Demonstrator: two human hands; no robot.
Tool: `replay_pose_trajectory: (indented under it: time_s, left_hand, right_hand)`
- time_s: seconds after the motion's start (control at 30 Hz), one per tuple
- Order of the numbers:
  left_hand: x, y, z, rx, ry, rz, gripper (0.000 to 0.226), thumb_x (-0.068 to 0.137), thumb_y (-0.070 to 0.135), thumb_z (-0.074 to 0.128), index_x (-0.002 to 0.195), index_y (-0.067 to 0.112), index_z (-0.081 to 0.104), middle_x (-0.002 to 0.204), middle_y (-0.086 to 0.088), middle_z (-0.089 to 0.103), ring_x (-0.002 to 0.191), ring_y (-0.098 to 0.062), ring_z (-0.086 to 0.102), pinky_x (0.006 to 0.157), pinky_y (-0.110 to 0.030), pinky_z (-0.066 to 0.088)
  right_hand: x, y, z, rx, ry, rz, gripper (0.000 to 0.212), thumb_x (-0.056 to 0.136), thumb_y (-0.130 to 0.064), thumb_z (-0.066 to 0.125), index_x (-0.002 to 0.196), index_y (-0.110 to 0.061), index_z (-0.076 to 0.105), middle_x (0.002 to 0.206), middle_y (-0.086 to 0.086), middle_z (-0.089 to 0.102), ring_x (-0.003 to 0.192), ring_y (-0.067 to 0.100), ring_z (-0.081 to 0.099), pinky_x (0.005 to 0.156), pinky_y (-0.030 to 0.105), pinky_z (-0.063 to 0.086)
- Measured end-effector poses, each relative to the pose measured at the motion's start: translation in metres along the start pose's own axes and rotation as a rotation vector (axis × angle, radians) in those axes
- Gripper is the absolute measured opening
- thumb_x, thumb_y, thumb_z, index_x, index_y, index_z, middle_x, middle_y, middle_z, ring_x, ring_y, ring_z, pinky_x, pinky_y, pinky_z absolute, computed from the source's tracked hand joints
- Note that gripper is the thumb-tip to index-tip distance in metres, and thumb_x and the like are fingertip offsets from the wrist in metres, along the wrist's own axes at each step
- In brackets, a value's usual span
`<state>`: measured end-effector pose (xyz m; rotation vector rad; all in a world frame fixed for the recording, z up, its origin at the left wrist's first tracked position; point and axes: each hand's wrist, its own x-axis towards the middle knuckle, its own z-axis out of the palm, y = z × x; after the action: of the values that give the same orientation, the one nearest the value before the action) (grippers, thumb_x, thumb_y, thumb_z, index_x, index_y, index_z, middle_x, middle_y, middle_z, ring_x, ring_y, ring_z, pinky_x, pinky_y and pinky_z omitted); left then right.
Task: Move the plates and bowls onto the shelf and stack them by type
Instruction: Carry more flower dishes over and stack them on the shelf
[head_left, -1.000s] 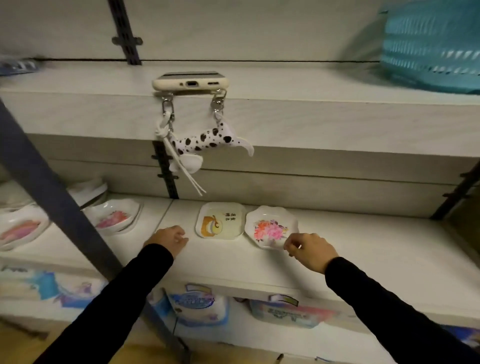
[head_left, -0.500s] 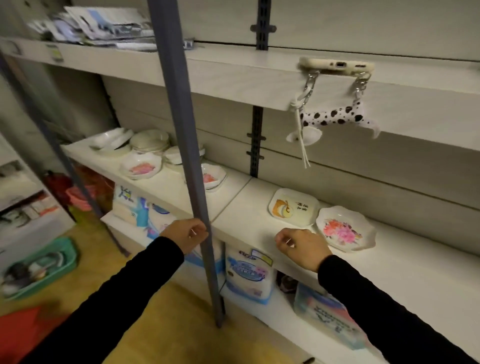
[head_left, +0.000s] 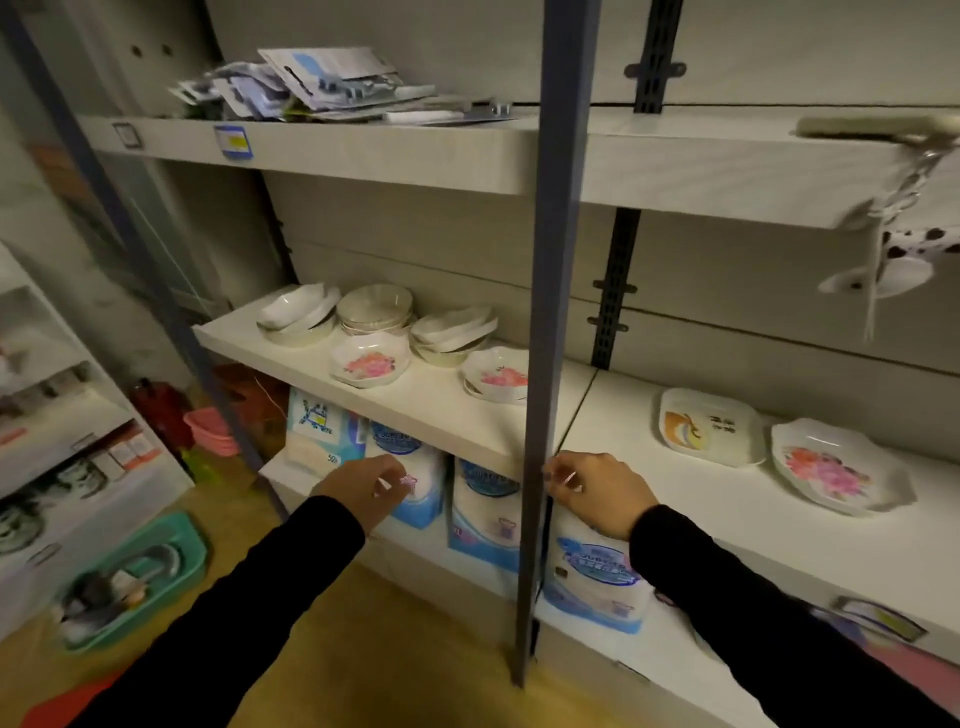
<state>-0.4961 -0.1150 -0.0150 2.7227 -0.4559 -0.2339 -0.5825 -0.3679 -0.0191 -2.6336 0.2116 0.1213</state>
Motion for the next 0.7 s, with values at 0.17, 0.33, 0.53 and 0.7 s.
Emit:
replay_pose_trajectory:
  time_s: [0.17,0.33,0.53,0.7]
  left_hand:
    - [0.017,-0.043,-0.024,0.015,-0.003,0.003,0.03,0.092,0.029,0.05,0.114,0.011,0.058,0.119,-0.006,0.064,0.106,-0.02,0.06,0.095,-0.031,0.048]
    - [0.044,-0.072,-0.045,0.016,0.014,0.009,0.032,0.092,0.028,0.051,0.116,0.009,0.058,0.121,-0.008,0.064,0.109,-0.022,0.06,0.096,-0.031,0.048]
    - [0.096,-0.1,-0.063,-0.017,0.028,0.004,0.028,0.091,0.026,0.052,0.114,0.01,0.059,0.119,-0.006,0.065,0.108,-0.021,0.06,0.096,-0.031,0.048]
    - [0.162,-0.11,-0.08,-0.067,0.033,0.035,0.027,0.09,0.024,0.053,0.111,0.009,0.061,0.113,-0.008,0.066,0.097,-0.021,0.06,0.086,-0.028,0.046]
  right_hand:
    - [0.028,-0.054,0.024,0.075,0.013,-0.006,0.031,0.09,-0.031,0.052,0.119,-0.022,0.057,0.121,0.002,0.062,0.106,0.022,0.058,0.088,0.03,0.046]
    - [0.07,-0.086,0.031,0.083,0.022,0.012,0.04,0.092,-0.027,0.05,0.131,-0.019,0.048,0.137,0.003,0.05,0.118,0.023,0.054,0.101,0.036,0.044]
    - [0.129,-0.1,0.044,0.128,0.099,0.099,0.04,0.093,-0.027,0.049,0.132,-0.019,0.046,0.14,0.004,0.045,0.121,0.023,0.051,0.102,0.032,0.04]
    - [0.183,-0.097,0.042,0.224,0.199,0.214,0.041,0.094,-0.023,0.049,0.133,-0.01,0.045,0.139,0.011,0.046,0.121,0.028,0.05,0.102,0.034,0.04]
